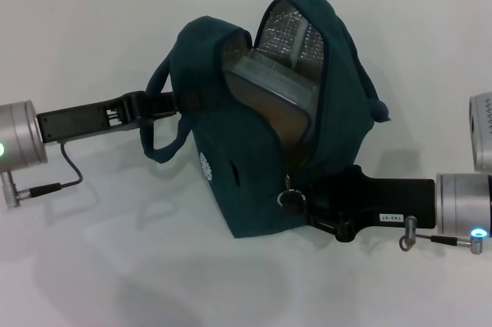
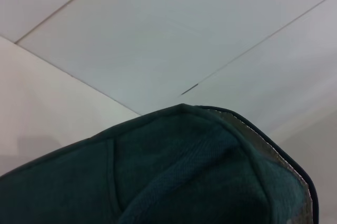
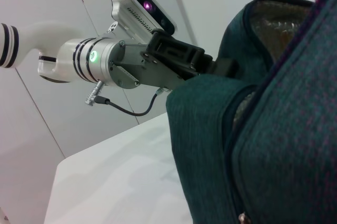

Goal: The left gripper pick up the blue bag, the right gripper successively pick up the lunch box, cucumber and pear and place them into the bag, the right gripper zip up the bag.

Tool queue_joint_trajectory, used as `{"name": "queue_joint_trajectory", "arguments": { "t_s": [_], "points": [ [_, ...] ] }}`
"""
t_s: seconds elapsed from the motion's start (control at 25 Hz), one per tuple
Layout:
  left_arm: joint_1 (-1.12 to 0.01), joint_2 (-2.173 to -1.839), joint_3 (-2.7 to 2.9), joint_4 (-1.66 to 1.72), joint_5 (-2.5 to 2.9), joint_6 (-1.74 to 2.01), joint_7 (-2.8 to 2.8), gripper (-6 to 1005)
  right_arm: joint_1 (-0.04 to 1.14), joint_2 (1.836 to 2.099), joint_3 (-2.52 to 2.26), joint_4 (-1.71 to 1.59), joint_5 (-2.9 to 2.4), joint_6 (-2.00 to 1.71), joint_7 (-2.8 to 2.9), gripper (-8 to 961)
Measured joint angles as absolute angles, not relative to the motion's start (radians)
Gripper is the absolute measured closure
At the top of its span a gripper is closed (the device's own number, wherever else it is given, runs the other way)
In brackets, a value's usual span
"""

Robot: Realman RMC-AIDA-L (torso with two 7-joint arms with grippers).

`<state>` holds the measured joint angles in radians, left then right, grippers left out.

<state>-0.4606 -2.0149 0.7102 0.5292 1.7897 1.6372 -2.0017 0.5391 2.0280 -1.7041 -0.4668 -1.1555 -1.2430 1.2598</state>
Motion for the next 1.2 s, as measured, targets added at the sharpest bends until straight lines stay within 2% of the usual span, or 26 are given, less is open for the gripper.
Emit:
{"name": "queue_joint_trajectory", "arguments": {
  "t_s": [0.84,0.96,1.2],
  "points": [
    [-0.460,-2.019,0.710,0.529,1.790,1.647,-2.002,932,0.533,2.028,-1.731,-0.465,-1.156,-1.216,1.259,828],
    [-0.459,-2.019,0.710,0.529,1.789,1.648,-2.002,932,0.532,2.028,-1.731,-0.465,-1.154,-1.223,1.258,913],
    [-0.452,-2.019,0.710,0.529,1.789,1.648,-2.002,932,0.516,2.025,-1.725,-0.476,-1.150,-1.229,1.258,946]
  ]
}}
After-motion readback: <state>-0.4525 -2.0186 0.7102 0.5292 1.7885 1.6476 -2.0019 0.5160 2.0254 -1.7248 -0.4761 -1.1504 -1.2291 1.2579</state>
